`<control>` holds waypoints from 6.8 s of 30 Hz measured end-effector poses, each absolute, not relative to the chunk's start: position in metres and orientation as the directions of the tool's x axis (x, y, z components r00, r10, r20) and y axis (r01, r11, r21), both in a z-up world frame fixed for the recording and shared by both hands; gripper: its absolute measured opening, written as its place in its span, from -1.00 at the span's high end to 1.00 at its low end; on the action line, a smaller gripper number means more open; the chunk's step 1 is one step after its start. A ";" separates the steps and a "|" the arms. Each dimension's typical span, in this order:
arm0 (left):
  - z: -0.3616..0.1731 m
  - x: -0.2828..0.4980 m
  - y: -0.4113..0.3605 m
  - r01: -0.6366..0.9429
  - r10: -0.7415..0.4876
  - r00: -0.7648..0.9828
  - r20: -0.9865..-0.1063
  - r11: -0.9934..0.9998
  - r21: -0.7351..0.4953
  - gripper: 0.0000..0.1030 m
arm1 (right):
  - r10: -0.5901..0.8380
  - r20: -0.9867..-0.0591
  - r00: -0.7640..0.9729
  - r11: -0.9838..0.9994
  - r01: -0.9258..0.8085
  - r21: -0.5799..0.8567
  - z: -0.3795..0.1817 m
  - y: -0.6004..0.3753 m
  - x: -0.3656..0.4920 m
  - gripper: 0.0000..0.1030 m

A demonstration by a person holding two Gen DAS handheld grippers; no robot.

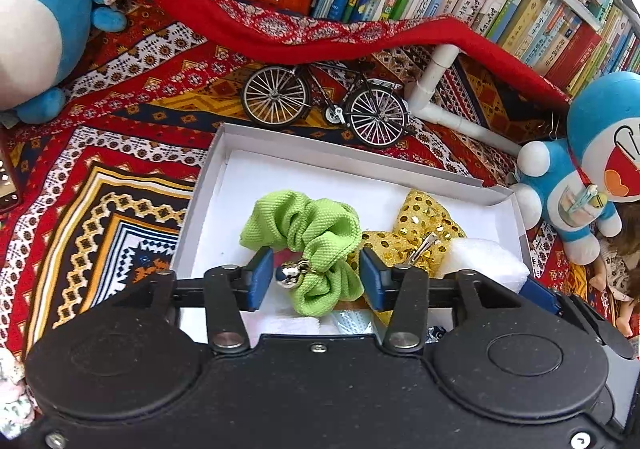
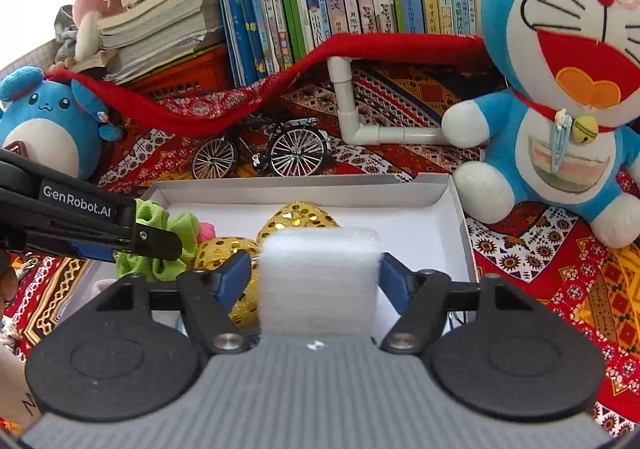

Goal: Organize soft objects
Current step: 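Open both tools to release the scrunchie and foam cube in the tray, then move the left tool to the small beige block while the right tool approaches the white fluffy ball, then close the left tool on the beige block while the right tool grasps the white fluffy ball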

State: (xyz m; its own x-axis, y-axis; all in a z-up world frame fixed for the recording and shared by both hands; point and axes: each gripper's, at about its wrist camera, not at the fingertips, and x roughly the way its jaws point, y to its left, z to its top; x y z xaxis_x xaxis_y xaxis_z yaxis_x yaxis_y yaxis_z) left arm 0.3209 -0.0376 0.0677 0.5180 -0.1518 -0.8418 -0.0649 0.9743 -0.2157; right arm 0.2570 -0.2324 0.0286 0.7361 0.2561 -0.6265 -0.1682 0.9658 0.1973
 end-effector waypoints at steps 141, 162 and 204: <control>-0.011 0.037 -0.051 0.145 -0.181 0.822 -0.540 0.984 -0.108 0.19 | 0.004 -0.366 0.931 0.998 -0.024 -0.052 -0.015 -0.306 0.005 -1.00; -0.014 0.039 -0.053 0.140 -0.172 0.822 -0.543 0.985 -0.101 0.49 | -0.110 -0.378 0.919 0.994 0.091 -0.067 -0.013 -0.315 0.011 -0.98; 0.028 0.041 -0.052 0.137 -0.155 0.886 -0.436 0.988 -0.073 0.58 | -0.068 -0.320 0.945 0.996 0.085 0.039 0.015 -0.316 0.006 -0.04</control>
